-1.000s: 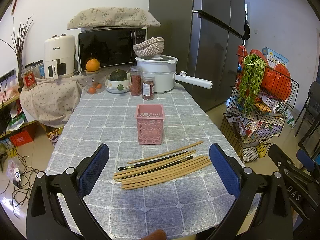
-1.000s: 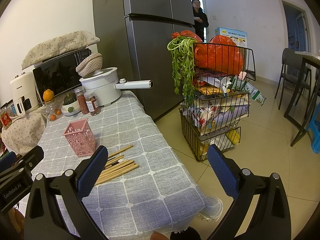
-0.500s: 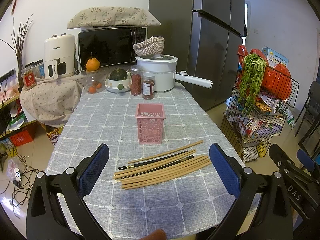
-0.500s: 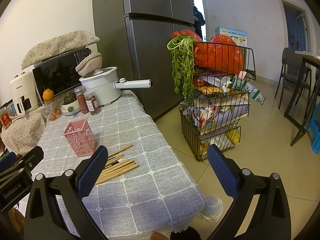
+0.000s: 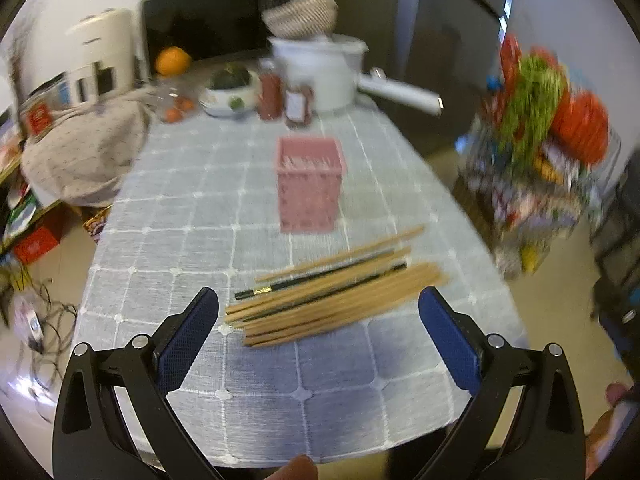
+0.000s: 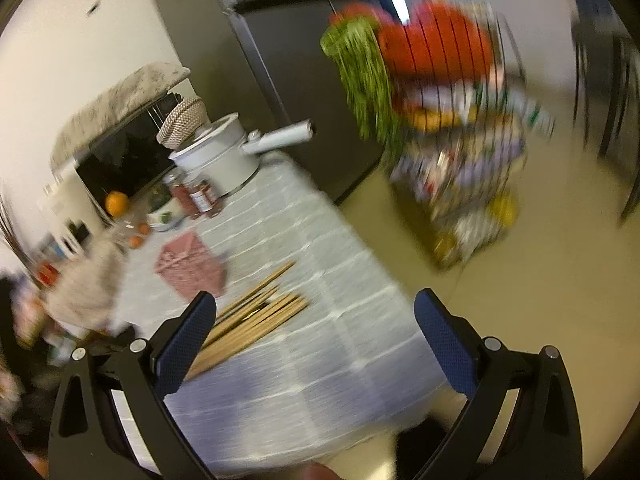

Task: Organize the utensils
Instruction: 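Lower the left tool onto the wooden chopstick pile and pinch one chopstick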

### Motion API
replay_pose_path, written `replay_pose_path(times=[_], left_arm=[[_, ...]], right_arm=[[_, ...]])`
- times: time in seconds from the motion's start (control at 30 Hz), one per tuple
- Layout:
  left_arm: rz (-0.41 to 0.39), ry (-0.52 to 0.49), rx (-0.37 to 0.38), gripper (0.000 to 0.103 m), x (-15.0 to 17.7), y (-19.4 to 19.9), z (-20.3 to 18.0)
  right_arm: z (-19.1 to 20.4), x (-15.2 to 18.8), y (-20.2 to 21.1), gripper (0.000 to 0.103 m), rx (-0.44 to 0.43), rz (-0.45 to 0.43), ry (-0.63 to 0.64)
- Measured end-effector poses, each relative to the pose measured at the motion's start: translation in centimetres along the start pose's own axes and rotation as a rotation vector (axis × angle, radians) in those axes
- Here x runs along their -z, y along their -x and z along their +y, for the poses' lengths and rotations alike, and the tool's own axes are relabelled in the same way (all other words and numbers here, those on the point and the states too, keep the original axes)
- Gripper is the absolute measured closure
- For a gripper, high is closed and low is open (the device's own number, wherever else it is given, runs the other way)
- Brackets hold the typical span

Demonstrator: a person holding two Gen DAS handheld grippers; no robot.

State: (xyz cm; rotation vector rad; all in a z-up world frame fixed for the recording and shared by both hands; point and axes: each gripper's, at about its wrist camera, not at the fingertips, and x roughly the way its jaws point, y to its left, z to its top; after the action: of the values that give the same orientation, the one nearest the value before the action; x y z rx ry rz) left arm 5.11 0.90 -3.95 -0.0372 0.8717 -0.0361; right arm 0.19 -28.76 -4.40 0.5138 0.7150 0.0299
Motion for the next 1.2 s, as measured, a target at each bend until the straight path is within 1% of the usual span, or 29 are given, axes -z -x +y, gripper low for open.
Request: replay_pose_path(times=[0.07,0.17,0.2,0.23,0.33,0.47,0.5,0.53,0.57,0.6,0.63,0.73,0.8,0.83,0.87,0.93,0.97,1.0,1.1,1.17,1.2], left_arm=[[0.061,-0.066,0.025,0.007,-0.4,-1.2,-0.8],[0.222,-0.232,0.107,0.007,-1.8,-3.7,-3.5],[0.260,-0.268,0.117,0.007,-2.4,-4.3,-4.3],[0.289,-0.290,0.135,0.007,-3.3,-5.0,-4.7],[0.333,-0.303,0.190,0.007,-6.1,-6.6,-6.0],[0.389,-0.316,0.178,0.008,-9.1,-10.5,-7.9],[0.421,-0.324,0.167,0.012,-9.6,-11.9,-8.5],[0.458,-0.332,0.162,0.020,-9.9,-13.4,-9.1],[0.484,-0.338,0.161,0.025,-10.1,-14.4,-9.4],[0.524,-0.351,0.158,0.034,-10.1,-16.1,-10.0],[0.550,-0.364,0.151,0.040,-10.1,-17.3,-10.5],[0.608,-0.407,0.132,0.044,-9.5,-20.4,-11.2],[0.625,-0.422,0.135,0.050,-9.4,-21.7,-11.4],[0.636,-0.428,0.143,0.056,-9.3,-22.2,-11.5],[0.645,-0.433,0.149,0.059,-9.2,-22.5,-11.6],[0.660,-0.468,0.163,0.073,-8.7,-23.1,-11.8],[0.660,-0.482,0.162,0.073,-8.6,-23.3,-11.9],[0.648,-0.488,0.167,0.075,-8.6,-23.1,-11.9],[0.621,-0.505,0.160,0.086,-8.7,-23.0,-11.5],[0.590,-0.525,0.172,0.088,-8.6,-22.7,-11.1],[0.555,-0.543,0.163,0.089,-8.4,-22.3,-10.8]], right_arm=[[-1.0,-0.2,-0.7,0.006,-0.045,0.058,-0.071],[-2.1,-0.3,-1.4,0.006,-0.075,0.109,-0.149],[-2.5,-0.3,-1.7,0.006,-0.083,0.125,-0.174],[-3.1,-0.3,-2.1,0.006,-0.094,0.149,-0.211],[-4.8,-0.3,-3.2,0.006,-0.134,0.217,-0.310],[-6.0,-0.5,-4.7,0.006,-0.164,0.279,-0.381],[-6.2,-0.5,-5.0,0.006,-0.165,0.290,-0.388],[-6.3,-0.5,-5.3,0.006,-0.165,0.299,-0.395],[-6.6,-0.4,-5.5,0.006,-0.166,0.306,-0.401],[-6.8,-0.4,-5.8,0.006,-0.171,0.318,-0.412],[-7.0,-0.4,-6.1,0.006,-0.177,0.331,-0.424],[-7.5,-0.2,-7.0,0.006,-0.196,0.376,-0.462],[-7.4,-0.1,-7.4,0.006,-0.199,0.396,-0.466],[-7.4,-0.1,-7.5,0.006,-0.200,0.400,-0.463],[-7.2,-0.1,-7.6,0.006,-0.200,0.405,-0.455],[-6.8,-0.2,-7.8,0.006,-0.193,0.410,-0.441],[-6.7,-0.2,-7.9,0.006,-0.187,0.412,-0.438],[-6.7,-0.2,-8.0,0.006,-0.183,0.413,-0.438],[-6.7,-0.1,-8.4,0.006,-0.162,0.424,-0.438],[-6.6,0.1,-8.6,0.006,-0.142,0.431,-0.438],[-6.5,0.2,-8.8,0.006,-0.131,0.433,-0.439]])
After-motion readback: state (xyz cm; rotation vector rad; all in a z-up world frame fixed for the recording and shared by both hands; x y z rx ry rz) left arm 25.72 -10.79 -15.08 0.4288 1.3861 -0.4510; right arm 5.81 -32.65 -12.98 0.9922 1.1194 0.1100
